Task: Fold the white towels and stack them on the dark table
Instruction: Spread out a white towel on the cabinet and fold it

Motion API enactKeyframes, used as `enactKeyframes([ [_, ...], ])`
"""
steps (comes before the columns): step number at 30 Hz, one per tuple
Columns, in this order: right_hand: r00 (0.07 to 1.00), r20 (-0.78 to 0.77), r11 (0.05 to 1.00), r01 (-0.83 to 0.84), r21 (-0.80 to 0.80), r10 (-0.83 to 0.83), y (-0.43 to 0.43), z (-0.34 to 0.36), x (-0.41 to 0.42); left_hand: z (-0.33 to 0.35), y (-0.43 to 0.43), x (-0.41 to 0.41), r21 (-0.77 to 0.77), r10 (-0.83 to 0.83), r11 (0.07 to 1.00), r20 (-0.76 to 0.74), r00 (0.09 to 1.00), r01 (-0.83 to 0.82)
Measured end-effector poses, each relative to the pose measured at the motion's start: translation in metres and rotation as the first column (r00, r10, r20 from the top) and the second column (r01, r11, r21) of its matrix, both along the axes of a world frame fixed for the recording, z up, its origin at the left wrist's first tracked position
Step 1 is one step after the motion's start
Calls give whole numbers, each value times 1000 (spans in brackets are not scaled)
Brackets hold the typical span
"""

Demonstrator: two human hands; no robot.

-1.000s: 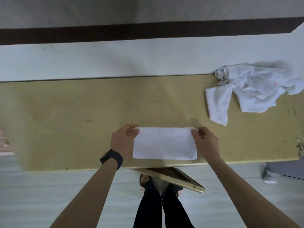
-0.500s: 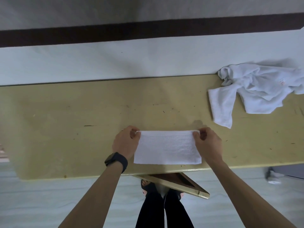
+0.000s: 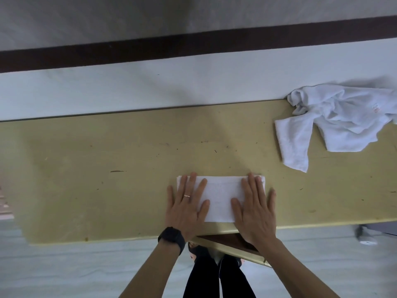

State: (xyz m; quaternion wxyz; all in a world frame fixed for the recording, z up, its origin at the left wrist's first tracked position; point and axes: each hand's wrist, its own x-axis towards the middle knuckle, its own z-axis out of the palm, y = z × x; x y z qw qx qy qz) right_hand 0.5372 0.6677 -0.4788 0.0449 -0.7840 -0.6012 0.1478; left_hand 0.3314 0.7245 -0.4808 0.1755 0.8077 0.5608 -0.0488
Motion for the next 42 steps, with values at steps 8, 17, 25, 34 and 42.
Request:
enactKeyframes([
  [8, 990, 94, 992, -113, 47, 109, -5, 33, 25, 29, 69, 6, 52, -157, 985, -123, 980, 165],
  [17, 892, -86, 880, -416, 230, 445, -29, 31, 11, 41, 17, 10, 200, -165, 970, 105, 981, 142],
  [25, 784, 6, 756, -601, 257, 621, -44, 0, 18, 10, -50, -38, 242, -371, 904, 33, 928, 353],
  [34, 799, -199, 803, -484, 347, 567, -53, 21, 16, 31, -54, -42, 144, -194, 978, 353, 915, 151],
  [42, 673, -693, 950, 306, -57, -258, 45, 64, -11, 73, 37, 3, -578, 639, 743, 460, 616, -338],
])
